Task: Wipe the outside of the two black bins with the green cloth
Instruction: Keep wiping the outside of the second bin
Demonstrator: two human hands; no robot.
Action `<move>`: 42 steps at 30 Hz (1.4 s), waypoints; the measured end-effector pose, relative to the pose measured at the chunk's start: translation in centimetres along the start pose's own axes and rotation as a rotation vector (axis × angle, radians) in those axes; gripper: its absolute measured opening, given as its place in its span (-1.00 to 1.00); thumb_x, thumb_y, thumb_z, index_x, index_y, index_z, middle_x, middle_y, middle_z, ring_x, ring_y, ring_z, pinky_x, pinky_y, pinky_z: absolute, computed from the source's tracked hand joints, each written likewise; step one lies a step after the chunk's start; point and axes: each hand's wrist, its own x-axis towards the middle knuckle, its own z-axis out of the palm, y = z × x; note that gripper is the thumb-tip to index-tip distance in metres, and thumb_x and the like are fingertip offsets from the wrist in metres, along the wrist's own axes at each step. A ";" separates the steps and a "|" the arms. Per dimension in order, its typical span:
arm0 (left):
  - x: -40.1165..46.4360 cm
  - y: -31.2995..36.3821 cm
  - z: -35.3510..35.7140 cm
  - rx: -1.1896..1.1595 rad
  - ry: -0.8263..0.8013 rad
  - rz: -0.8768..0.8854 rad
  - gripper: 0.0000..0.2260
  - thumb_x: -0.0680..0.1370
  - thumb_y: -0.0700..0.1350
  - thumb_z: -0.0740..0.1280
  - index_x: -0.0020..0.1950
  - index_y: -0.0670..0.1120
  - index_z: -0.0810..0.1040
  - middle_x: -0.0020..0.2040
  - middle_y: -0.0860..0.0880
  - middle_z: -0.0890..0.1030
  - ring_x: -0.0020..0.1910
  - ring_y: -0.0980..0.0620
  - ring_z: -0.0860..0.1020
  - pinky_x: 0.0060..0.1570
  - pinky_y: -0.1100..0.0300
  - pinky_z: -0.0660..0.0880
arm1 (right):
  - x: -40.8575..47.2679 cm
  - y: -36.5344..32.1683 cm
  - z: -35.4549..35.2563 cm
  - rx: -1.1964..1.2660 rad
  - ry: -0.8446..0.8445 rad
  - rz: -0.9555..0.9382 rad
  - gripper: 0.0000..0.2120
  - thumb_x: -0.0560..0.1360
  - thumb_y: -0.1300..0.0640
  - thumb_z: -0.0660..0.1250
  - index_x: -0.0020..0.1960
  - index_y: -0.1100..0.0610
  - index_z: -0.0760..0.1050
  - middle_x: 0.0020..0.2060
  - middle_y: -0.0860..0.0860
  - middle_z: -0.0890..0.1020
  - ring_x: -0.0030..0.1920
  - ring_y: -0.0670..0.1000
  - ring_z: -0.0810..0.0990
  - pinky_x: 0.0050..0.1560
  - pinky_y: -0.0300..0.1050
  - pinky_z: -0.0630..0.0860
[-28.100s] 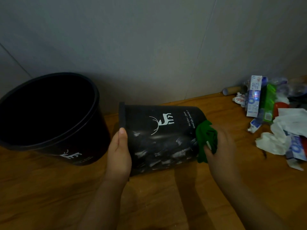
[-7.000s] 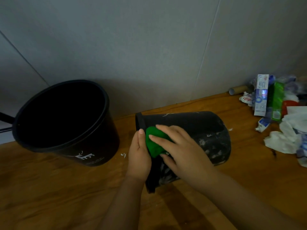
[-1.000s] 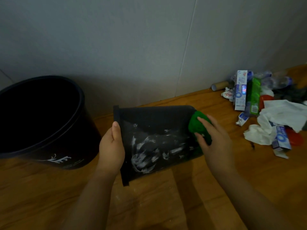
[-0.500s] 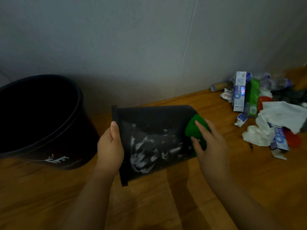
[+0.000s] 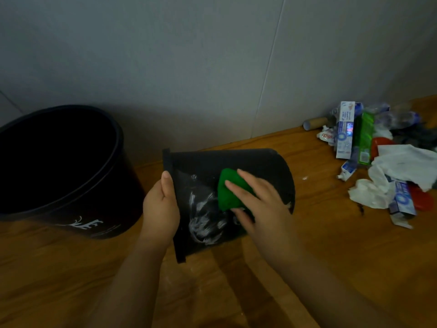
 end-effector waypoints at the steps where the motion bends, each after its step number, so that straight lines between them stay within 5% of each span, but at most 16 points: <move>1: 0.1 0.0 0.0 0.000 -0.002 0.001 -0.53 0.69 0.09 0.00 -0.21 -0.15 0.47 -0.27 -0.09 0.50 -0.27 -0.03 0.51 -0.31 0.17 0.42 | 0.3 0.2 0.0 -0.003 -0.001 -0.010 -0.49 0.49 0.07 0.29 0.42 -0.11 0.35 0.47 -0.12 0.29 0.47 0.00 0.23 0.39 0.01 0.26; 6: -0.2 -0.1 -0.1 -0.032 -0.024 -0.021 -0.55 0.69 0.10 0.00 -0.20 -0.12 0.48 -0.26 -0.05 0.51 -0.27 0.03 0.52 -0.28 0.21 0.41 | 0.7 2.3 -1.2 -0.005 0.132 0.268 -0.52 0.53 0.10 0.31 0.44 -0.05 0.34 0.47 -0.07 0.29 0.45 0.01 0.24 0.39 0.09 0.36; 12: -0.1 0.0 -0.1 -0.015 -0.005 -0.001 -0.56 0.70 0.08 0.00 -0.22 -0.10 0.47 -0.28 -0.04 0.50 -0.29 0.05 0.50 -0.32 0.23 0.38 | 0.0 -0.5 0.2 0.013 0.007 -0.068 -0.50 0.47 0.07 0.26 0.41 -0.08 0.39 0.46 -0.10 0.32 0.46 0.01 0.25 0.37 0.00 0.27; 18: -0.2 -0.3 -0.1 -0.009 -0.009 0.011 -0.55 0.70 0.09 -0.01 -0.23 -0.12 0.45 -0.29 -0.04 0.49 -0.30 0.05 0.49 -0.34 0.27 0.38 | -1.0 2.9 -0.1 0.097 0.223 0.292 -0.49 0.48 0.18 0.37 0.40 -0.02 0.39 0.46 -0.05 0.31 0.45 0.05 0.27 0.36 0.18 0.38; 24: 0.1 -0.1 -0.1 -0.028 -0.003 0.000 -0.56 0.70 0.07 0.00 -0.23 -0.09 0.46 -0.29 -0.01 0.50 -0.31 0.10 0.49 -0.40 0.40 0.38 | -1.7 0.6 1.0 0.058 0.071 -0.082 -0.46 0.43 0.13 0.34 0.39 -0.08 0.39 0.46 -0.09 0.33 0.45 0.01 0.28 0.35 0.06 0.37; 29: 0.1 -0.3 0.0 -0.015 -0.005 0.002 -0.56 0.70 0.09 -0.01 -0.20 -0.09 0.48 -0.26 -0.02 0.52 -0.28 0.08 0.52 -0.35 0.32 0.39 | -1.2 2.8 0.3 0.105 0.241 0.198 -0.49 0.45 0.19 0.40 0.38 0.00 0.43 0.44 -0.04 0.35 0.42 0.05 0.32 0.34 0.14 0.42; 36: 0.3 -0.4 -0.2 -0.010 -0.015 0.018 -0.56 0.70 0.09 0.00 -0.26 -0.09 0.42 -0.32 -0.03 0.46 -0.34 0.05 0.46 -0.33 0.20 0.38 | 0.1 -1.2 0.5 0.001 -0.003 -0.102 -0.49 0.47 0.09 0.27 0.41 -0.10 0.37 0.47 -0.13 0.29 0.47 -0.02 0.22 0.39 -0.02 0.25; 40: 0.2 -0.5 -0.2 -0.010 -0.031 0.007 -0.56 0.69 0.10 -0.01 -0.21 -0.08 0.48 -0.26 -0.03 0.52 -0.27 0.06 0.52 -0.31 0.25 0.39 | 2.2 0.0 -0.9 0.003 0.054 0.169 -0.52 0.55 0.07 0.28 0.45 -0.10 0.31 0.49 -0.14 0.25 0.48 -0.01 0.18 0.39 0.02 0.32; 42: 0.2 -0.7 -0.2 -0.003 -0.026 0.005 -0.55 0.69 0.11 -0.02 -0.21 -0.08 0.48 -0.26 -0.04 0.51 -0.26 0.03 0.52 -0.28 0.19 0.41 | 2.4 -1.0 -1.0 -0.040 0.031 0.153 -0.53 0.56 0.05 0.26 0.46 -0.09 0.30 0.50 -0.12 0.24 0.48 0.00 0.17 0.37 0.00 0.32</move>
